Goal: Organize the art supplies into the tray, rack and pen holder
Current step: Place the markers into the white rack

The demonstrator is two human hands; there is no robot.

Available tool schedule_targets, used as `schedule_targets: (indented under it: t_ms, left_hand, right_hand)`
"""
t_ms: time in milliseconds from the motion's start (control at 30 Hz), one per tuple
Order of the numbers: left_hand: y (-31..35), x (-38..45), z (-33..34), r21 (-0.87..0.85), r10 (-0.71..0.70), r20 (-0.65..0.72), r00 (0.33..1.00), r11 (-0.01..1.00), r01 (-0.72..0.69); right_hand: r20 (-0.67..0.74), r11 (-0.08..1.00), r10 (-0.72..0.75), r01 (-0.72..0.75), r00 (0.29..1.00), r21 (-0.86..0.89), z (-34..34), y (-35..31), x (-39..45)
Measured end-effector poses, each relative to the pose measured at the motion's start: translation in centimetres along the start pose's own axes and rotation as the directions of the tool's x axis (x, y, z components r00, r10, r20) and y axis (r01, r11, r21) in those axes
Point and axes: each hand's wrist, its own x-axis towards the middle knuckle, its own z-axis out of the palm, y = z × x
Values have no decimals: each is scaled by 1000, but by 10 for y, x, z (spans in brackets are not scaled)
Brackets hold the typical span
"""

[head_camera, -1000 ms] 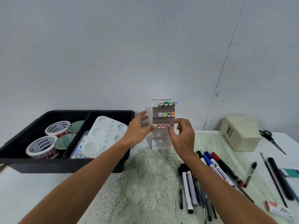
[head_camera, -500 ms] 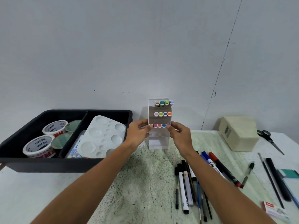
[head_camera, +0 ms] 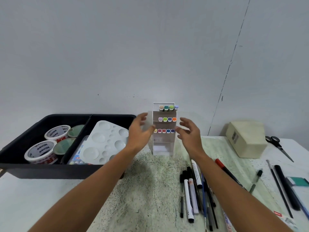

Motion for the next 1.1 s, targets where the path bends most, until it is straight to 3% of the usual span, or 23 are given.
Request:
schedule_targets:
  t_ms: [67,133,300,700,800,933,1100]
  left_hand:
    - [17,9,-8,36,133,-2,991,991,-132]
    - [33,23,-12,81,169,83,982,981,-176]
    - [47,37,-10,173,-43,321,946,985,-14]
    - [46,28,-7,108,-58,369,928,994,19]
    - [47,21,-5,36,6,312,950,999,-19]
    - [35,8,2,-190,46,79,996,981,-30]
    - [17,-5,13,-163,74,-1,997,984,-74]
  right_hand:
    - [27,997,-65,63,998,48,-7,-19,7]
    - [97,996,-88,84,991,38,-11,-38,18]
    - [222,998,26,-13,975,-57,-10,-57,30]
    - [305,1000,20,-18,952,-10,-8,-59,23]
    - [273,1000,26,-29,962,8,-8,-51,25]
    - [202,993,109,-118,973,32,-7,-39,25]
    - [156,988,119,-133,980,83,-5,-35,22]
